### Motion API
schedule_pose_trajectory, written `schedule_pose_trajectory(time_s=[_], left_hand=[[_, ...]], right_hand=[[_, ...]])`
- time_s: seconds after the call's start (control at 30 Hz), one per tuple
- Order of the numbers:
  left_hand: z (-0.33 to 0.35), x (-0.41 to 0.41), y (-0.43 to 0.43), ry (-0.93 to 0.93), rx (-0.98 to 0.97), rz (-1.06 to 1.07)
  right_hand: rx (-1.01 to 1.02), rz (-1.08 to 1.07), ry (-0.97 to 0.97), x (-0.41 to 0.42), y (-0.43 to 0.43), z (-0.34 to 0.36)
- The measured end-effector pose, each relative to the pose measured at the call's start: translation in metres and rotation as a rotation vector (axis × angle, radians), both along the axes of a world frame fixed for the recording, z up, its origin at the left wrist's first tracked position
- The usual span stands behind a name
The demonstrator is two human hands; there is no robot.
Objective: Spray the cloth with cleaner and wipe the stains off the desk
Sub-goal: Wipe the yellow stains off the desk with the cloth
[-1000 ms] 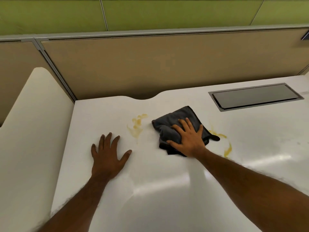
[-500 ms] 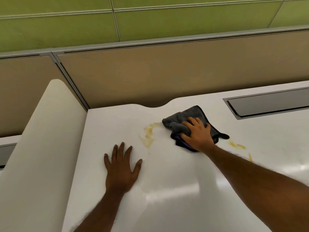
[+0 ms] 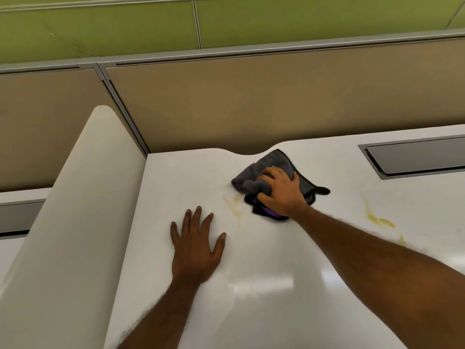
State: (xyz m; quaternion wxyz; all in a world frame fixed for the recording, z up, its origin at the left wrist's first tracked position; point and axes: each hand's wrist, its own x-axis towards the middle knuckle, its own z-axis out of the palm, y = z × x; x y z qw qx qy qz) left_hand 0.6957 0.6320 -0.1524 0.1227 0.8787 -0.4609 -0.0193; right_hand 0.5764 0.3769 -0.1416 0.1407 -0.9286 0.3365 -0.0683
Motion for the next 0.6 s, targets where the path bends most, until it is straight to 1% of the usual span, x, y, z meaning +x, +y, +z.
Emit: schedule_pose_trajectory(time_s=[0.07,0.1,0.13,0.17,0.23,0.3,0.33,0.37,0.4,0.5,0.53,0.57,0.6], left_hand=[[-0.001,0.000,0.000,0.008,0.001,-0.002],[-0.002,0.000,-0.001,0.010,0.000,-0.001],[-0.003,0.000,-0.001,0.011,-0.003,0.003],[-0.003,0.000,-0.001,0.014,-0.004,0.006],[-0.003,0.001,-0.001,0.022,-0.012,0.008],[-0.003,0.002,-0.001,0.051,-0.033,0.019],[-0.003,0.002,-0.001,0.075,-0.052,0.024],[-0.003,0.002,0.000,0.094,-0.077,0.028],[-0.003,0.001,0.000,0.100,-0.106,0.028],[0.000,-0.002,0.001,0.091,-0.169,0.011],[0.001,-0.002,0.001,0.095,-0.188,0.009],[0.002,-0.002,0.001,0.109,-0.215,0.007],[0.002,-0.001,0.002,0.137,-0.254,0.004]], right_hand=[[0.022,-0.166,0.048,0.007,-0.005,0.000],[0.021,-0.210,0.097,0.015,-0.002,-0.001],[0.012,-0.208,0.150,0.025,0.004,-0.001],[0.002,-0.160,0.196,0.035,0.013,-0.002],[-0.023,0.050,0.234,0.044,0.030,-0.004],[-0.043,0.291,0.165,0.036,0.034,-0.006],[-0.039,0.362,0.116,0.031,0.030,-0.006],[-0.035,0.375,0.081,0.027,0.025,-0.007],[-0.033,0.316,0.063,0.025,0.020,-0.008],[0.007,-0.100,0.106,0.035,0.031,-0.007],[0.006,-0.145,0.131,0.042,0.042,-0.007],[-0.016,-0.090,0.148,0.046,0.054,-0.008],[-0.044,0.040,0.150,0.045,0.065,-0.010]])
